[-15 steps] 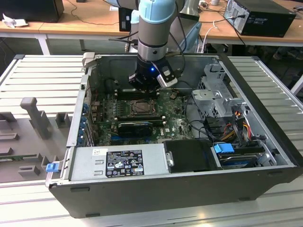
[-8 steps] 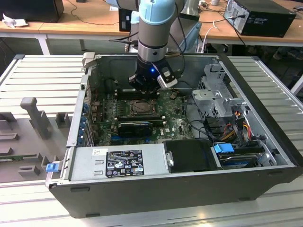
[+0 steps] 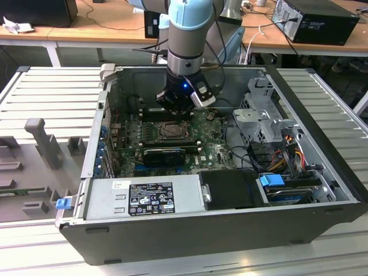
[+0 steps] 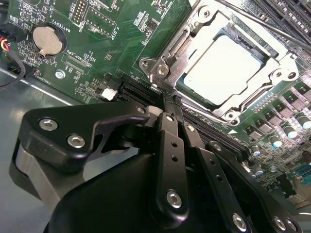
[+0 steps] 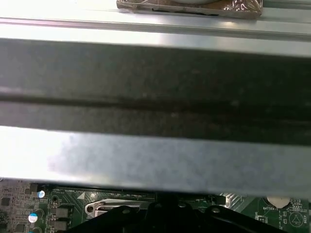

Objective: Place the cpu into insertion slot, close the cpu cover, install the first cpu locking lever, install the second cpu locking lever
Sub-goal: 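Install the first cpu locking lever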

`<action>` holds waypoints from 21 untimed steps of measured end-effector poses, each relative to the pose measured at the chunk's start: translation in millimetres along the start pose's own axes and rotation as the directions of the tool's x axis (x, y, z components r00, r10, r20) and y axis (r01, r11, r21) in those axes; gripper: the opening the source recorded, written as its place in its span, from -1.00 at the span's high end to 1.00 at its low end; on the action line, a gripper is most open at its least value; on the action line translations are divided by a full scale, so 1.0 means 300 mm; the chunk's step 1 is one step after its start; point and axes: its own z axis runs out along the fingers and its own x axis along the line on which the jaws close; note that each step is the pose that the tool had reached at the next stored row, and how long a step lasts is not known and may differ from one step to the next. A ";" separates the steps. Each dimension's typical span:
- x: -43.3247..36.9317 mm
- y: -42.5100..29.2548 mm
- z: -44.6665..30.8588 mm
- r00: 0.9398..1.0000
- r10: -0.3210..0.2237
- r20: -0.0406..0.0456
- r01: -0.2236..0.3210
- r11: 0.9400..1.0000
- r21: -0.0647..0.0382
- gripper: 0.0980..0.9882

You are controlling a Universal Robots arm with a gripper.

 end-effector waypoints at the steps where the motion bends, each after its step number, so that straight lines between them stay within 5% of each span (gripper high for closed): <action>1: 0.000 0.000 0.000 1.000 0.000 0.000 0.000 1.000 0.002 0.98; 11: -0.002 0.000 0.001 1.000 0.000 -0.001 0.000 1.000 0.008 0.98; 17: -0.003 -0.001 0.008 1.000 0.000 -0.001 0.000 1.000 0.028 0.98; 21: -0.002 -0.002 0.009 1.000 0.000 -0.001 0.000 1.000 0.022 0.98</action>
